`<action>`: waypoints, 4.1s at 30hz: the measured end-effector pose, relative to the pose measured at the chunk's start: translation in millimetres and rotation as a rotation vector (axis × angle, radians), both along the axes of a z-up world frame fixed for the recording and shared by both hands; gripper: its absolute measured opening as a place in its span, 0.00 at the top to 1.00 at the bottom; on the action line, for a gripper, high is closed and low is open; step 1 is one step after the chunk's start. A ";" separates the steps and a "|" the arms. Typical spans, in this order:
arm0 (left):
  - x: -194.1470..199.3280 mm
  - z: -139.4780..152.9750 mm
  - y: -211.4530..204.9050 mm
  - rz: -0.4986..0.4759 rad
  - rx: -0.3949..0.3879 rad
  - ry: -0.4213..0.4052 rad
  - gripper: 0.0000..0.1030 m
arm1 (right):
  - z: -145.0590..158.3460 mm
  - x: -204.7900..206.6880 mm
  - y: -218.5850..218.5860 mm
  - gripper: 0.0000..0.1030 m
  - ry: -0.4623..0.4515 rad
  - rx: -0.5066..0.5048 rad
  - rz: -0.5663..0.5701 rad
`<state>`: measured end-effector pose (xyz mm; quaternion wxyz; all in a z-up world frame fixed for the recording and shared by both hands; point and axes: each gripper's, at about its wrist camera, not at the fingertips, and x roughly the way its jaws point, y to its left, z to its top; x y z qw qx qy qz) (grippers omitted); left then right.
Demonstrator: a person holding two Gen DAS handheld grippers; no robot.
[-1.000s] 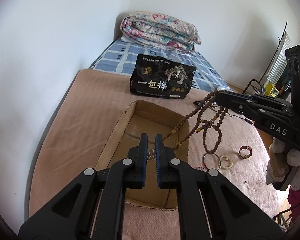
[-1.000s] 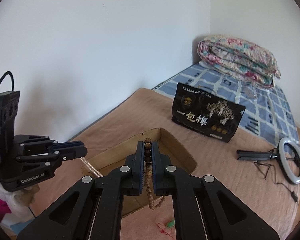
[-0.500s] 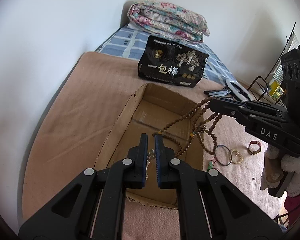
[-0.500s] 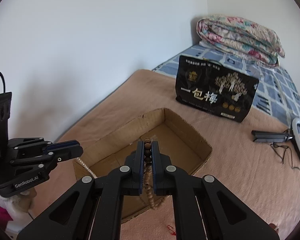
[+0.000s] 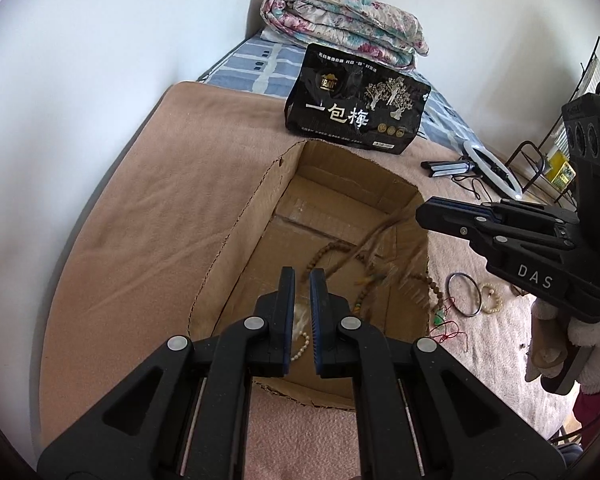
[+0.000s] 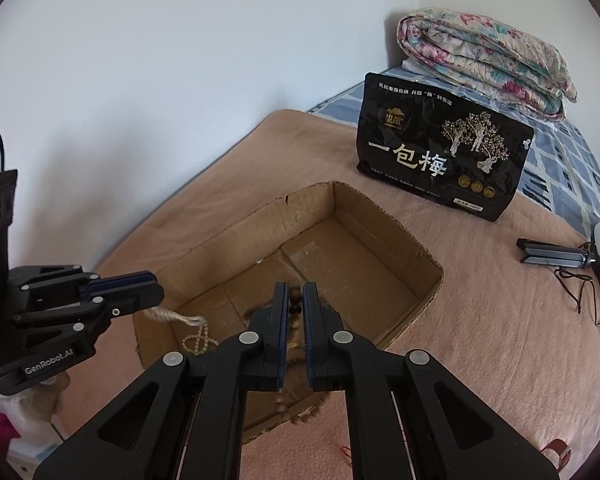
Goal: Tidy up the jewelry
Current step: 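Open both tools to drop the necklace and mala into the box, then move the left tool to the green jade pendant while the right tool reaches the cream bead bracelet, then close the left tool on the jade pendant while the right tool closes on the bracelet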
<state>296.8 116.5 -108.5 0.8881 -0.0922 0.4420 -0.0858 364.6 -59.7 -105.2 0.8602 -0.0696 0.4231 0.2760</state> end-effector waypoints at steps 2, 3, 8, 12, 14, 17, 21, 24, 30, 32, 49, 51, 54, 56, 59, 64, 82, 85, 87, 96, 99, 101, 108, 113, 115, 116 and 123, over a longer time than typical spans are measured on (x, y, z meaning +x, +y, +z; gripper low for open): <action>-0.5 -0.9 -0.8 0.005 0.015 0.004 0.93 | 0.1 -1.5 -0.5 0.59 -0.006 -0.005 -0.006; -0.7 -1.4 -0.8 0.008 0.018 0.006 0.88 | 1.0 -2.4 -1.2 0.53 -0.015 -0.004 -0.009; -3.7 -1.3 1.5 0.022 0.012 0.001 0.86 | 4.6 -5.4 -4.3 0.48 -0.034 -0.013 -0.016; -7.2 2.2 -0.4 0.019 0.021 -0.004 0.86 | 7.5 -7.7 -7.7 0.46 -0.042 -0.021 -0.021; -9.2 4.7 -2.8 0.016 0.027 -0.009 0.86 | 9.5 -10.3 -10.8 0.44 -0.045 -0.018 -0.026; -14.5 8.9 -7.6 0.006 0.040 -0.021 0.86 | 13.4 -15.6 -16.8 0.42 -0.054 -0.021 -0.032; -23.9 16.5 -16.1 -0.015 0.060 -0.045 0.86 | 22.5 -25.4 -32.4 0.30 -0.087 -0.024 -0.055; -29.7 20.0 -26.3 -0.039 0.074 -0.066 0.86 | 29.6 -33.7 -47.5 0.27 -0.123 -0.025 -0.077; -45.8 24.4 -58.3 -0.118 0.089 -0.099 0.76 | 35.8 -49.1 -82.1 0.27 -0.141 -0.035 -0.128; -50.0 25.0 -69.5 -0.140 0.092 -0.104 0.70 | 37.8 -54.9 -96.9 0.25 -0.149 -0.042 -0.155; -71.0 1.3 -159.7 -0.300 0.103 -0.066 0.70 | 38.6 -108.5 -237.3 0.21 -0.148 -0.014 -0.372; -69.2 -5.5 -167.6 -0.306 0.104 -0.054 0.70 | 34.2 -113.7 -250.2 0.21 -0.141 -0.013 -0.393; -65.1 -15.9 -178.0 -0.313 0.104 -0.036 0.70 | 26.0 -117.4 -265.1 0.21 -0.114 0.004 -0.411; -62.8 -22.3 -184.0 -0.320 0.107 -0.025 0.70 | 18.1 -119.2 -272.5 0.21 -0.091 0.016 -0.412; -58.3 -31.9 -191.2 -0.326 0.116 -0.007 0.70 | 5.7 -119.3 -274.6 0.21 -0.068 0.009 -0.406; -49.1 -46.9 -197.1 -0.323 0.123 0.018 0.70 | -21.7 -112.8 -274.5 0.21 0.017 -0.003 -0.386; -7.2 -91.6 -217.3 -0.313 0.171 0.085 0.70 | -76.7 -66.6 -272.6 0.39 0.188 0.071 -0.397; -2.3 -95.8 -217.8 -0.308 0.172 0.091 0.70 | -82.7 -59.6 -269.3 0.45 0.211 0.084 -0.397; 0.4 -98.1 -218.2 -0.306 0.175 0.092 0.70 | -87.0 -54.1 -268.0 0.50 0.227 0.092 -0.406; 9.1 -104.0 -218.9 -0.301 0.172 0.095 0.70 | -107.1 -34.1 -259.6 0.68 0.292 0.075 -0.423; 9.6 -105.8 -217.9 -0.295 0.164 0.095 0.73 | -112.5 -29.7 -255.9 0.69 0.300 0.055 -0.427; 8.2 -105.9 -217.8 -0.296 0.161 0.092 0.76 | -113.6 -27.7 -252.7 0.69 0.298 0.042 -0.426; 6.7 -105.4 -218.9 -0.294 0.164 0.086 0.85 | -116.8 -23.2 -236.5 0.91 0.282 -0.036 -0.398; 4.1 -104.5 -218.4 -0.287 0.159 0.085 0.85 | -115.9 -25.1 -231.4 0.94 0.274 -0.049 -0.385; 2.8 -103.4 -218.1 -0.286 0.157 0.084 0.85 | -114.9 -26.6 -234.5 0.94 0.273 -0.030 -0.391; 2.2 -102.8 -218.0 -0.287 0.157 0.083 0.85 | -113.1 -28.6 -236.9 0.94 0.270 -0.014 -0.398; -6.9 -94.6 -218.5 -0.299 0.145 0.070 0.85 | -97.1 -42.1 -248.8 0.94 0.238 0.067 -0.424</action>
